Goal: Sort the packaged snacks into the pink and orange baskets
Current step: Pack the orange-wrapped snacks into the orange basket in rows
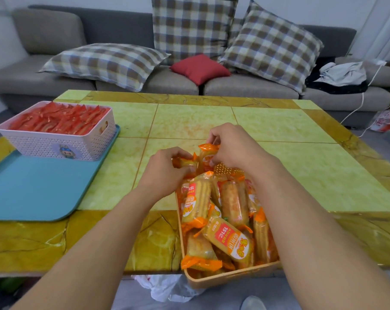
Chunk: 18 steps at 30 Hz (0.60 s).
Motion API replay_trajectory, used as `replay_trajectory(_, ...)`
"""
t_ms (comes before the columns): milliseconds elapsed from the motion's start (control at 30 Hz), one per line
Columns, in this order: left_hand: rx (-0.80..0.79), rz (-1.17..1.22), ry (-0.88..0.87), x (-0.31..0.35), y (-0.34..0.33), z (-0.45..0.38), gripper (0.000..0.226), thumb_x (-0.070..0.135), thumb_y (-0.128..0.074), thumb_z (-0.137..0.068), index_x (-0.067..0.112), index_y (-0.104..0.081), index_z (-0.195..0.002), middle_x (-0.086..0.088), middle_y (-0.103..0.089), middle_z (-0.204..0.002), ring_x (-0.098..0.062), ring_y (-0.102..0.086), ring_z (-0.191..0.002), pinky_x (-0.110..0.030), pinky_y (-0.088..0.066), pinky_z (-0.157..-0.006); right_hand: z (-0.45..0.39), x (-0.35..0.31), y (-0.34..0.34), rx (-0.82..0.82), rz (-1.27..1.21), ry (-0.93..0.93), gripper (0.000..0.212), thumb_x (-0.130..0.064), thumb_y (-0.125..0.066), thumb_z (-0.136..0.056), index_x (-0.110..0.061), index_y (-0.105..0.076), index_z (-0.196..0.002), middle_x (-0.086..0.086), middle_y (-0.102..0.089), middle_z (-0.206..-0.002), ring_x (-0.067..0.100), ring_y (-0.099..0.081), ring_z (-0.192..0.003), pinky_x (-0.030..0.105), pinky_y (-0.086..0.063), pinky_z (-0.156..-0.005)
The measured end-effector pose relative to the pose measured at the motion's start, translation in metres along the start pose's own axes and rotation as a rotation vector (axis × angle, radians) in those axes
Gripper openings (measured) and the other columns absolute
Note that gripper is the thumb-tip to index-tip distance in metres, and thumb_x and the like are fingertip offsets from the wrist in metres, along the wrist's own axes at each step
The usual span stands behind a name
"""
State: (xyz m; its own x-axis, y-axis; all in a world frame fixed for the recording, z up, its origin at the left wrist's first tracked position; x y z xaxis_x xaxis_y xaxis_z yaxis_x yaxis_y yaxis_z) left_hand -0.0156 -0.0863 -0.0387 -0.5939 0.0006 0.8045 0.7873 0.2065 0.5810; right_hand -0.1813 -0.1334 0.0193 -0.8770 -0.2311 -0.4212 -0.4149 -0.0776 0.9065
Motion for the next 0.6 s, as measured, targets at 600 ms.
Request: replay_trajectory(600,0.097,0.039,0.042,-0.016,0.032,0.004,0.031,0.02,-0.078,-0.085,0.024,-0.065,-0.113,0.005,-0.066,-0.106,-0.008,-0.058,-0.071,-0.024,-0.043,-0.056,0.022,0.001,0.021,-0.06,0.033,0.029,0.056,-0.028,-0.08,-0.086,-0.031,-0.057,-0.137,-0.006,-0.061,-0.132,0.016,-0.062,-0.104,0.029,-0.047,-0.084)
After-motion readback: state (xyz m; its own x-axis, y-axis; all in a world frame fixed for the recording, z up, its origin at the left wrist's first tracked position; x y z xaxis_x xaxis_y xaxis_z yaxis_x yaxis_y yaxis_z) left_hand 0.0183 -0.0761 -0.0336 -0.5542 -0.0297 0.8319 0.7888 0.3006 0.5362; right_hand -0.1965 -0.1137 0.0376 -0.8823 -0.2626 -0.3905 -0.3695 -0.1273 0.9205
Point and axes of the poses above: each hand's wrist, its own z-axis away from the middle knuckle, its own y-axis out of the back of the hand, x = y × z, the point moved 3 cm from there along -z, towards the middle knuckle
